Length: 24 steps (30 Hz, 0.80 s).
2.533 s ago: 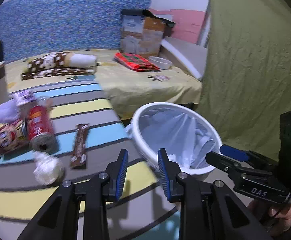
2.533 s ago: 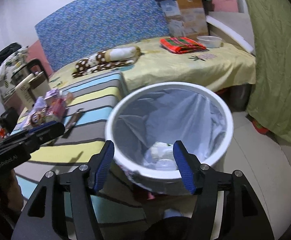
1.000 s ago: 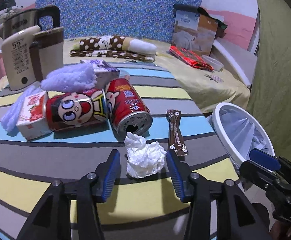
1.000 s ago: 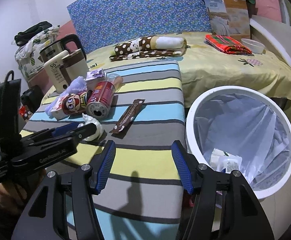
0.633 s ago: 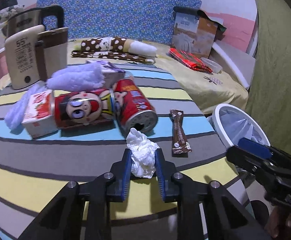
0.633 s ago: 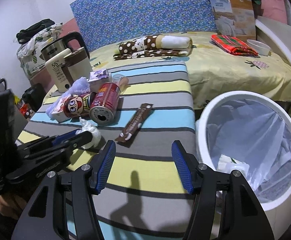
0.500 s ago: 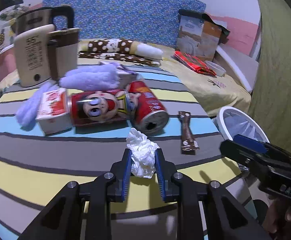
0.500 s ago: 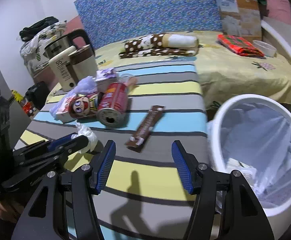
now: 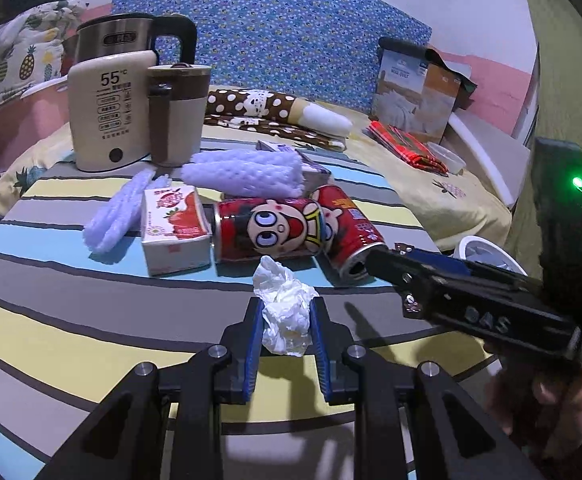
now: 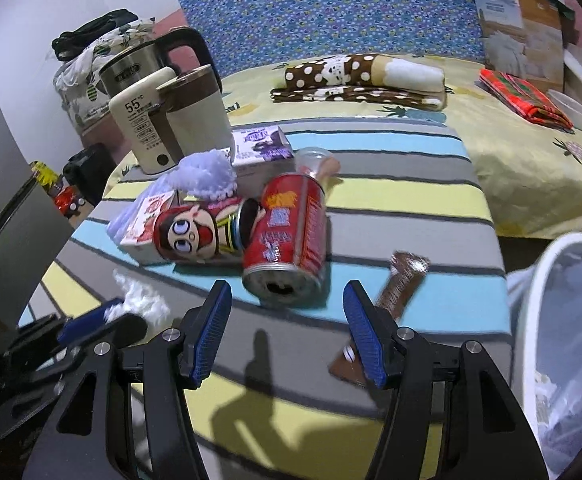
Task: Collect trash
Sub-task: 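Grasp the crumpled tissue with the left gripper while the right gripper grasps the red can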
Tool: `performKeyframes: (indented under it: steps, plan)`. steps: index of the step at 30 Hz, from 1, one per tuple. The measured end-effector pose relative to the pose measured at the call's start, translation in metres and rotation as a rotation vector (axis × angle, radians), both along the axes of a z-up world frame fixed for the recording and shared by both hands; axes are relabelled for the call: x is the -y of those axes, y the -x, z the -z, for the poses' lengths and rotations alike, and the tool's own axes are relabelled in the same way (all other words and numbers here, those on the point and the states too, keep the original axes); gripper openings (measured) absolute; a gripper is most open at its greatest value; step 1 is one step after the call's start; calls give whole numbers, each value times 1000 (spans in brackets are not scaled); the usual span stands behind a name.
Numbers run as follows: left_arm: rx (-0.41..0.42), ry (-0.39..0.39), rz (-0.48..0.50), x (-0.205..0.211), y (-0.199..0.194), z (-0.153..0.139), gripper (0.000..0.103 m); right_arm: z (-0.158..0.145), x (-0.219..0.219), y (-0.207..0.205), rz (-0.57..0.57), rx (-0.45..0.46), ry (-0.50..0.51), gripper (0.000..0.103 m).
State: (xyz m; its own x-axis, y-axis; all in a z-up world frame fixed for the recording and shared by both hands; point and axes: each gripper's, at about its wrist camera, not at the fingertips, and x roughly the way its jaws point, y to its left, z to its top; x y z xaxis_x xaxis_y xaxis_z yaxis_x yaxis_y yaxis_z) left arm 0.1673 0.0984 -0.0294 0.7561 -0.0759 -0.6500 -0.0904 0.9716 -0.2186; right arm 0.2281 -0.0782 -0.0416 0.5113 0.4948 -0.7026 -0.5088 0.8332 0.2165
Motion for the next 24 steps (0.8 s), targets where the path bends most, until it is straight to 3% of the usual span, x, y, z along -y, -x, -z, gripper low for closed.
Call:
performKeyframes:
  steps: [14,17,24]
  plan:
    - [-3,21,0,-15,-3,9,24,15,-13,-21,16,-44,25,63]
    - [-7,21,3,-14,-3,10,24,13,-11,-21,15,-48,4,56]
    - [-18,14,6,-10,-1,9,24,4,-4,-12,20,-22,-23,55]
